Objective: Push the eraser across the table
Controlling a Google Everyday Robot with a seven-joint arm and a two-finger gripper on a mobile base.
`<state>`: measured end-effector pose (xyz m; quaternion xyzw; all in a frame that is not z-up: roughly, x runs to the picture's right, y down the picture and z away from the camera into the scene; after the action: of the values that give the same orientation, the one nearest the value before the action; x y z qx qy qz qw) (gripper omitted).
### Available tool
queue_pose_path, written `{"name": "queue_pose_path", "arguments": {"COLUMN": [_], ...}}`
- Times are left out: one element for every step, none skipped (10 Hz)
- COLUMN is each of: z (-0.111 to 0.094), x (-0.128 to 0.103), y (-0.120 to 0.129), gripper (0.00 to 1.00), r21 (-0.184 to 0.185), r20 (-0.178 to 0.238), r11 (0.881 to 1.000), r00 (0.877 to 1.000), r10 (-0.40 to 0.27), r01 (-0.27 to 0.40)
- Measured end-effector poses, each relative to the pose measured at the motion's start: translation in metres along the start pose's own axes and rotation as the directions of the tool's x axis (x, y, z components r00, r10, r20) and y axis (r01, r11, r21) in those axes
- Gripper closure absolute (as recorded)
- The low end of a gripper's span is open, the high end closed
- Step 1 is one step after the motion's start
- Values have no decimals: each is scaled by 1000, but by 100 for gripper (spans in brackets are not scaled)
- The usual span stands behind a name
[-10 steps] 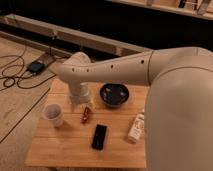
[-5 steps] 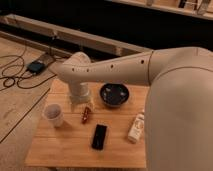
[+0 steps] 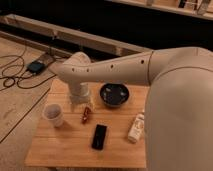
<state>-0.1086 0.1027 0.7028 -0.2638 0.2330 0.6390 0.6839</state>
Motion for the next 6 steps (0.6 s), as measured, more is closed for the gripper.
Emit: {"name": "queue_pose_path", "arguments": {"z": [0, 0, 0, 2, 8, 13], "x": [0, 0, 0, 0, -2, -2], "y": [0, 0, 0, -3, -11, -17], "gripper": [35, 35, 35, 35, 35, 35], "r21": [0, 0, 0, 1, 4, 5], "r20": [0, 0, 0, -1, 1, -1], "r11": [1000, 1000, 1000, 1000, 1000, 1000], "r00": [1000, 1000, 1000, 1000, 1000, 1000], "r10": [0, 0, 0, 2, 12, 18], "r01": [0, 0, 0, -2, -12, -18]}}
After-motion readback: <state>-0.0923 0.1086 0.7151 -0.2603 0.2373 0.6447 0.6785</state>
